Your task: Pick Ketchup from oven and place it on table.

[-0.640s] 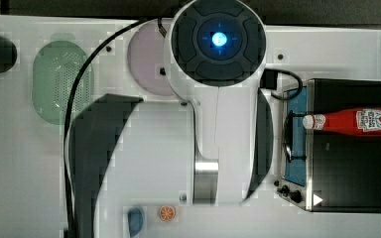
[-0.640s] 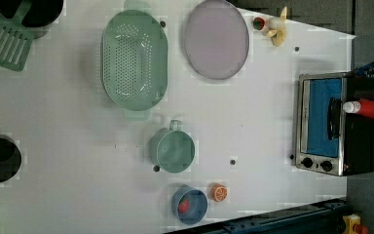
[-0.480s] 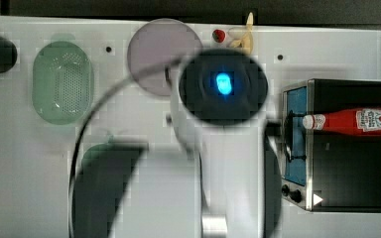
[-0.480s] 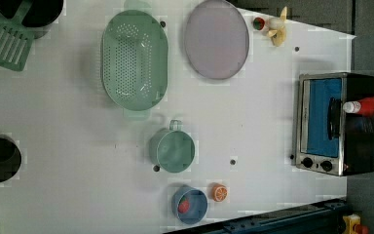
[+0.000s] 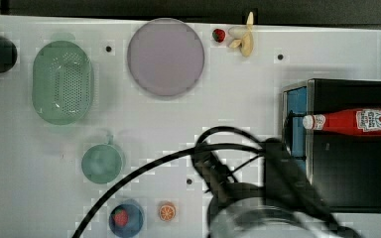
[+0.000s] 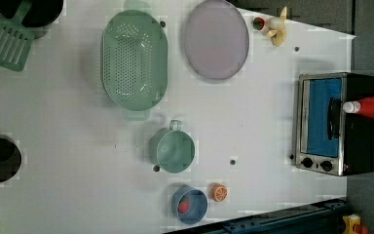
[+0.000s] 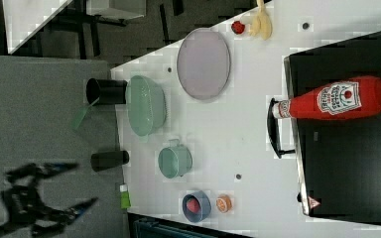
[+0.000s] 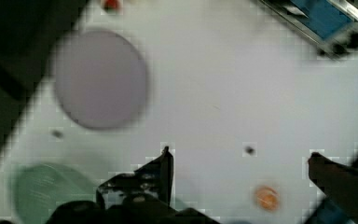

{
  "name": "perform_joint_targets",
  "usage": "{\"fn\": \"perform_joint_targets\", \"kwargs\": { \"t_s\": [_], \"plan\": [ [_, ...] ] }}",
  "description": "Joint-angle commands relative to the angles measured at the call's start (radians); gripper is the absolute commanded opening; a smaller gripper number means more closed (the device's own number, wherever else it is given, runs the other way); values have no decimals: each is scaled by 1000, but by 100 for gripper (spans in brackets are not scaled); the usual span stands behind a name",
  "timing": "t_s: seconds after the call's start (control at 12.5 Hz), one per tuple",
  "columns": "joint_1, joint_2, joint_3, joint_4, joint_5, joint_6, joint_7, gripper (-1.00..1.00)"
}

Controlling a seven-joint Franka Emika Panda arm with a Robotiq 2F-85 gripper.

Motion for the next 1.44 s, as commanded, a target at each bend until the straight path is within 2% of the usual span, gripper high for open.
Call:
{"fn": "perform_joint_targets", "kwargs": {
  "t_s": [0.08,0.8,1.04,1.28,1.44],
  "plan": [
    [-44,138,-118,-55,-6,44,32,100],
    [-66,424,-458,-22,-5,363,14,100],
    [-71,566,-521,42,-2,437,13,100],
    [-92,697,-538,103,13,507,13,100],
    [-110,766,-538,113,89,552,13,100]
  ]
}}
